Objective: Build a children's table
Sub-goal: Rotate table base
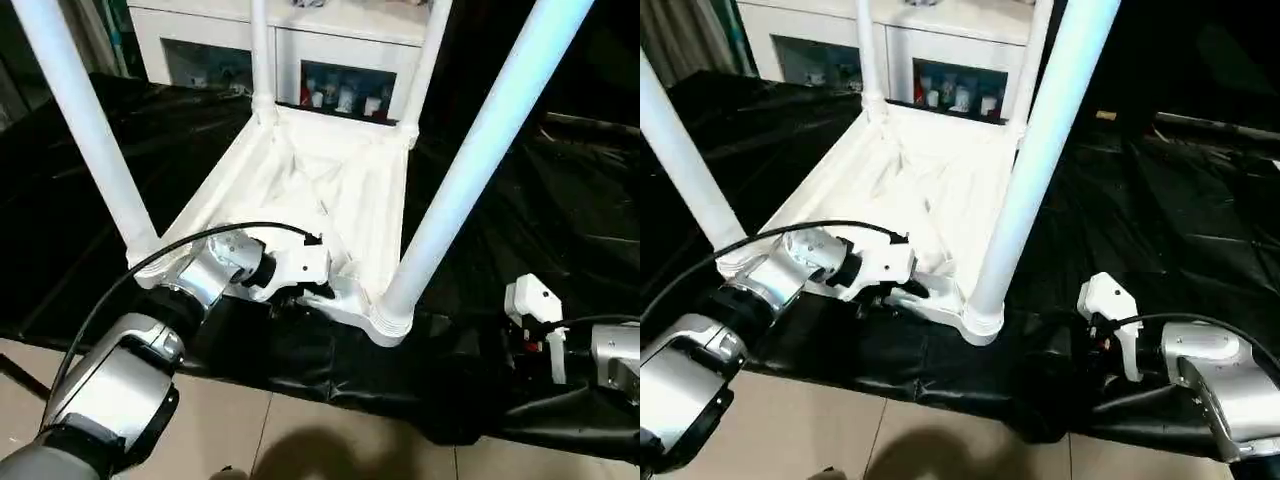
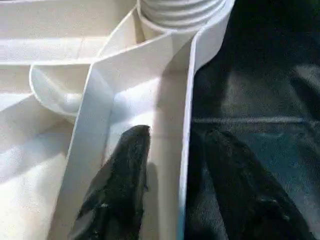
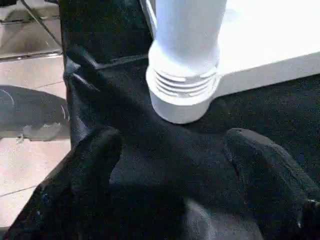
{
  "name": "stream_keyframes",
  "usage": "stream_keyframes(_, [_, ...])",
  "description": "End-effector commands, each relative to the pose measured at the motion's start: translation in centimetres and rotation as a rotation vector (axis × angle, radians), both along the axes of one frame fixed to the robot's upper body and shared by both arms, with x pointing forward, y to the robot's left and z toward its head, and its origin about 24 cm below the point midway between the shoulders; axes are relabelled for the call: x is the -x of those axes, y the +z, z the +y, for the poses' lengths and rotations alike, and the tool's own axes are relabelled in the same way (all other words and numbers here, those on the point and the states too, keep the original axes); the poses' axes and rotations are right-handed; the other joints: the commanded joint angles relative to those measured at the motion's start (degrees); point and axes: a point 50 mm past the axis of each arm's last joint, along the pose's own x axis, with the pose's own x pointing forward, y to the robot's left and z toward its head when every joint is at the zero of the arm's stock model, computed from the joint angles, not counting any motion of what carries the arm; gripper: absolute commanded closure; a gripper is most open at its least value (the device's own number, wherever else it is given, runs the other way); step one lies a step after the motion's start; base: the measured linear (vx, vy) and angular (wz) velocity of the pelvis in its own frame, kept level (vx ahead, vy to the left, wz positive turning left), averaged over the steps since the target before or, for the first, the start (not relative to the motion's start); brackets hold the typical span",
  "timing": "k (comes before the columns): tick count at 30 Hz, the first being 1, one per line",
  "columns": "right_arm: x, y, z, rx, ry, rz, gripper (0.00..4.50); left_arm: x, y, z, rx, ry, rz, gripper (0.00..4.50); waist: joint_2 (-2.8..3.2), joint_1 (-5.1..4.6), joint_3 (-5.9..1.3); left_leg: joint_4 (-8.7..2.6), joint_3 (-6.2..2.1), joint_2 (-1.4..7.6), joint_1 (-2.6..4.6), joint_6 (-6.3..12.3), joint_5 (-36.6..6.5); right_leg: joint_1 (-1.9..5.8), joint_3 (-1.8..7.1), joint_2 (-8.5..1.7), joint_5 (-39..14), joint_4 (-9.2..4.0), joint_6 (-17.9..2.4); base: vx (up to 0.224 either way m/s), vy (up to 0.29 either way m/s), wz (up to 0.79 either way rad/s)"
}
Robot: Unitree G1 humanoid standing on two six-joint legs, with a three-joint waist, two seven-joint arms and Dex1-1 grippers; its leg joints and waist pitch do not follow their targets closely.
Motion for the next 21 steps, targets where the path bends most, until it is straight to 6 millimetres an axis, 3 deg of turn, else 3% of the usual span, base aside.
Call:
stream_keyframes(1, [0.26,0.26,-0.02,0.016,0.016,0.006,0.69,-0.33,0.28,-0.24,-0.021,-0.010,-0.037,2.80,0.19,0.34,-3.90,-3.57,0.35,-0.09,-0.13,3.88,-11.87,3.60,1.68,-2.64,-9.73,-4.51,-12.11,0.000,0.000,0.00])
stream_keyframes(12, [0.50,0.31,0.13,0.022,0.024,0.014,0.69,-0.52,0.07,-0.13,-0.035,-0.013,-0.021,3.80,0.70,1.09,-3.90,-3.58,0.37,-0.11,0.09,3.43,-12.53,3.63,1.78,-2.78,-10.41,-4.64,-12.15,0.000,0.000,0.00])
stream_keyframes(16, [0.48,0.32,0.20,0.022,0.024,0.012,0.69,-0.42,0.04,-0.04,-0.025,-0.012,0.036,4.23,0.53,1.10,-3.87,-3.60,0.36,-0.17,-0.02,3.36,-12.38,3.67,1.77,-2.77,-11.33,-4.75,-11.72,0.000,0.000,0.00])
stream_keyframes(21, [0.32,0.36,0.33,0.022,0.021,-0.007,0.69,0.19,-0.56,0.40,-0.034,0.009,0.207,4.40,0.31,0.80,-4.05,-3.42,0.38,-0.13,-0.30,4.08,-9.35,3.84,1.78,-2.78,-5.68,-3.96,-13.69,0.000,0.000,0.00])
